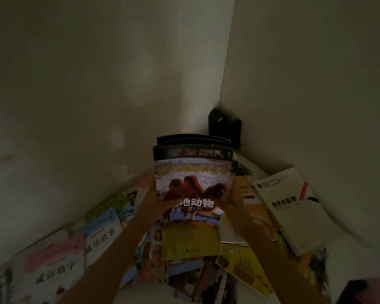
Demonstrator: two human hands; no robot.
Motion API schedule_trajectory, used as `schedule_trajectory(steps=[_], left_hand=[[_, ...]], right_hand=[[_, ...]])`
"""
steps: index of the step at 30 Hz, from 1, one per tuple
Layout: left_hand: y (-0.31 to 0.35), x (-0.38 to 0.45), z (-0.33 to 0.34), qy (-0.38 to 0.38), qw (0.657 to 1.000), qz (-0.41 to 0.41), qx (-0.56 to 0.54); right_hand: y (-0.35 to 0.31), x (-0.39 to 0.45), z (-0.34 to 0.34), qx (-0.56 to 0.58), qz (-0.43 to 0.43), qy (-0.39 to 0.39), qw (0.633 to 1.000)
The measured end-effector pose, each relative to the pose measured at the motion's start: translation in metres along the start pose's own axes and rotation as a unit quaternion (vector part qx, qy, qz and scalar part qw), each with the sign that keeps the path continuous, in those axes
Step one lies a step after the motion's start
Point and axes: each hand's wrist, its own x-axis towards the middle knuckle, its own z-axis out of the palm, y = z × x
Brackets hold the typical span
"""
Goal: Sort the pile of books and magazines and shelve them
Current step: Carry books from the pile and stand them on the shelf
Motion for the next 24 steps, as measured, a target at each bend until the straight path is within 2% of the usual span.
schedule_trajectory(steps=[3, 6, 8, 12, 18, 21, 24], left_hand=[[-0.009, 0.001, 0.001, -0.037, 0.998, -0.042, 0.015], [-0.010, 0.002, 0.009, 0.056, 0.989, -0.073, -0.114], [-0.017, -0.003, 0.011, 0.080, 0.979, -0.104, -0.155], [-0.031, -0.018, 0.006, 0.027, 0.996, -0.072, -0.053], [-0.028, -0.047, -0.021, 0.041, 0.998, -0.046, 0.024], [-0.028, -0.082, -0.042, 0.032, 0.999, -0.035, -0.004], [-0.016, -0.127, -0.059, 0.087, 0.995, -0.030, -0.045]], right_hand=[[0.012, 0.000, 0.001, 0.005, 0.022, 0.013, 1.000], [0.018, -0.006, 0.006, -0.006, 0.038, 0.035, 0.999], [0.019, -0.012, 0.012, -0.016, 0.032, 0.029, 0.999], [0.015, -0.015, 0.020, -0.025, 0.032, 0.065, 0.997], [0.014, -0.038, 0.046, 0.011, 0.073, 0.063, 0.995], [0.035, -0.050, 0.059, -0.002, 0.052, 0.074, 0.996], [-0.003, -0.079, 0.090, -0.029, 0.057, 0.034, 0.997]])
